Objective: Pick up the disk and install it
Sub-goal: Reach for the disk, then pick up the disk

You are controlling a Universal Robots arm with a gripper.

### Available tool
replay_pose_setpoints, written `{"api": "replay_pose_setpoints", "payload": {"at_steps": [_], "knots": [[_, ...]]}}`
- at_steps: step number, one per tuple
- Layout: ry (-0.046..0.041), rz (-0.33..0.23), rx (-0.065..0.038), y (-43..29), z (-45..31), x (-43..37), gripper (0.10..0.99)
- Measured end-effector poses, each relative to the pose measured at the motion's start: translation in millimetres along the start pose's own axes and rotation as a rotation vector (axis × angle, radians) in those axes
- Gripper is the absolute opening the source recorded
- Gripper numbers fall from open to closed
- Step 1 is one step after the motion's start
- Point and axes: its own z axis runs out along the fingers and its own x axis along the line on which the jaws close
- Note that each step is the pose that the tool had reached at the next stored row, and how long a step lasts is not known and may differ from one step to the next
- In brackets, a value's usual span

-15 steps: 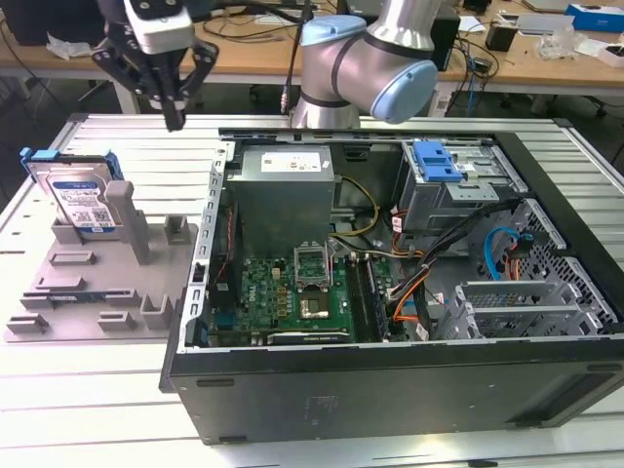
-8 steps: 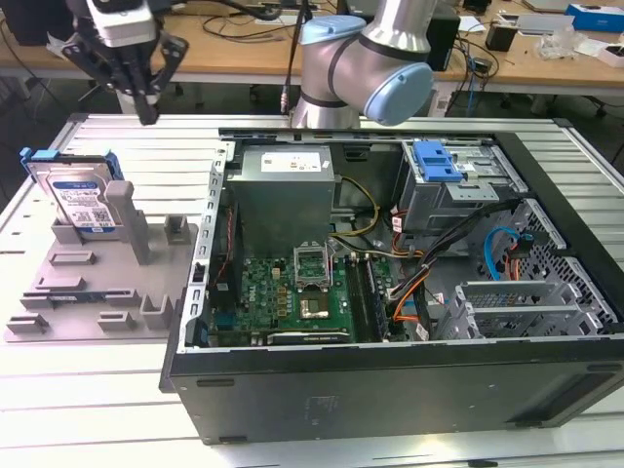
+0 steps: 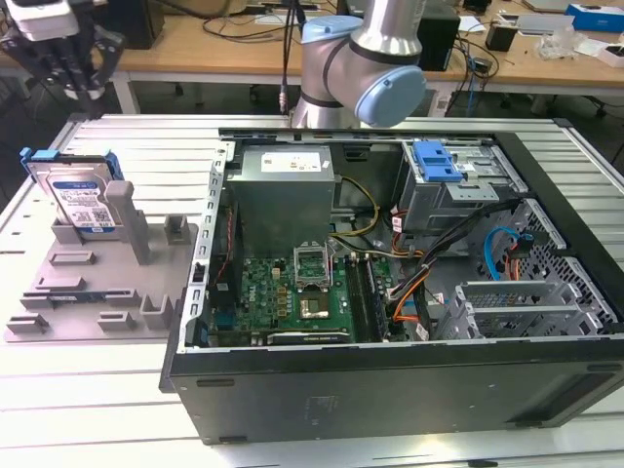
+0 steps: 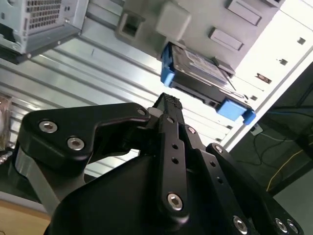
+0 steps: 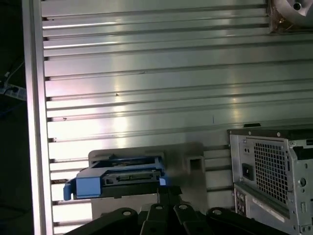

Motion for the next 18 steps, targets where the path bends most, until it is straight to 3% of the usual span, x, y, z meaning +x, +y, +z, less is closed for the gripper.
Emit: {"api": "replay_pose_setpoints", "payload": {"at_steps": [10, 18], "knots": [[0.0, 0.0, 0.0, 0.2, 0.9, 39.0, 0.106], [0.0001, -0.003, 0.0, 0.2, 0.9, 40.3, 0.106]]}}
